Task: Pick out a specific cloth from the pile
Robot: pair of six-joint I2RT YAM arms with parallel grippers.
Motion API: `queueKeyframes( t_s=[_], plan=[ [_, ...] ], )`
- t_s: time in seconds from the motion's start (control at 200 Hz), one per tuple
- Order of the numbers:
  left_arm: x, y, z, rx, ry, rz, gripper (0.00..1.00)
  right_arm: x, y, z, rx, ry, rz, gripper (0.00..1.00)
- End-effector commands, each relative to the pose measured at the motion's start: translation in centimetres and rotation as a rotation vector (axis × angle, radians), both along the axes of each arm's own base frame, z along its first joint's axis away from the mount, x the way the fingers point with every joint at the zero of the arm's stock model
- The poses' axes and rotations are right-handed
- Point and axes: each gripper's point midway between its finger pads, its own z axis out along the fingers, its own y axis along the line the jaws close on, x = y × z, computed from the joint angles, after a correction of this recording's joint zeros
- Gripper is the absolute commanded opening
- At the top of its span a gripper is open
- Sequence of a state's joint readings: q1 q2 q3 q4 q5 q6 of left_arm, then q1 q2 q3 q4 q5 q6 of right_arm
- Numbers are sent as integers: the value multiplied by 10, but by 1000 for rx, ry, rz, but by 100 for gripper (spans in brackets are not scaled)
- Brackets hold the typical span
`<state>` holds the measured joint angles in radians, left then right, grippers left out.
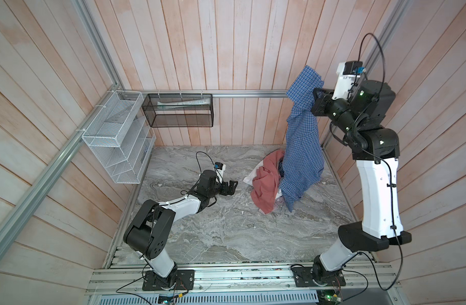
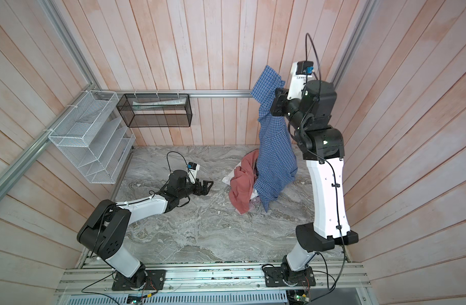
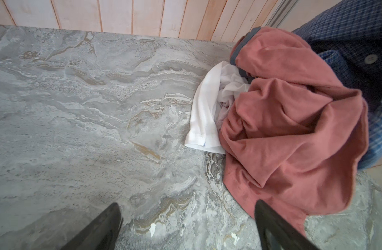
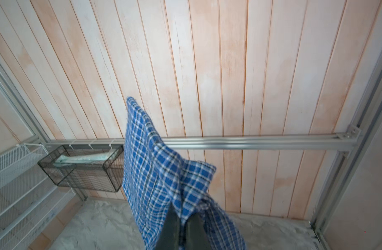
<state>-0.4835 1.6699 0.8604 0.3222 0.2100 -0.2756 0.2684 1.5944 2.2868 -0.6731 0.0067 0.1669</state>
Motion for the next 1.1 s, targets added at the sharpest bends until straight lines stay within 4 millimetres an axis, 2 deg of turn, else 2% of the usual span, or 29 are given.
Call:
queueKeyframes(
  t_s=[0.0, 0.14, 0.195, 0.26, 0.315, 0.4, 0.52, 0.58, 0.655, 0.675, 0.745, 0.831, 0.856, 0.906, 0.936, 0.976, 1.046, 1.096],
  plan=[
    [3, -4, 5, 5, -22, -18, 97, 6, -25, -74, -92, 114, -144, 0],
    [2, -5, -1, 18, -13, -25, 97, -7, -67, -176, -110, 223, -275, 0],
    [2, -5, -5, 24, -9, -25, 97, -10, -73, -217, -119, 301, -274, 0],
    [2, -4, -7, 31, -6, -24, 97, -14, -78, -257, -154, 381, -287, 0],
    [3, -2, -8, 41, -10, -17, 97, -18, -87, -279, -177, 421, -322, 0],
    [4, 6, -8, 68, -23, 19, 97, -25, -99, -299, -179, 464, -354, 0],
    [11, 28, -4, 118, -56, 109, 97, -38, -121, -330, -178, 547, -410, 0],
    [14, 36, -2, 112, -55, 123, 97, -43, -129, -354, -169, 606, -418, 0],
    [17, 43, -1, 89, -44, 132, 97, -47, -133, -395, -177, 712, -410, 0],
    [17, 44, -1, 82, -40, 133, 97, -48, -133, -405, -185, 741, -404, 8],
    [18, 43, -1, 68, -34, 128, 97, -51, -133, -435, -213, 834, -396, 22],
    [19, 42, -2, 65, -34, 123, 97, -52, -128, -453, -224, 882, -361, 56],
    [20, 41, -3, 66, -32, 122, 97, -51, -125, -455, -220, 879, -341, 73],
    [22, 41, -5, 72, -30, 121, 97, -50, -119, -457, -209, 864, -302, 93],
    [23, 41, -8, 75, -23, 123, 97, -49, -116, -458, -203, 852, -288, 98],
    [25, 41, -9, 76, -19, 121, 97, -47, -114, -462, -214, 839, -270, 98],
    [29, 38, -10, 72, -13, 112, 97, -45, -127, -472, -259, 841, -315, 98],
    [31, 35, -9, 65, -12, 106, 97, -44, -134, -486, -253, 886, -316, 98]
  ],
)
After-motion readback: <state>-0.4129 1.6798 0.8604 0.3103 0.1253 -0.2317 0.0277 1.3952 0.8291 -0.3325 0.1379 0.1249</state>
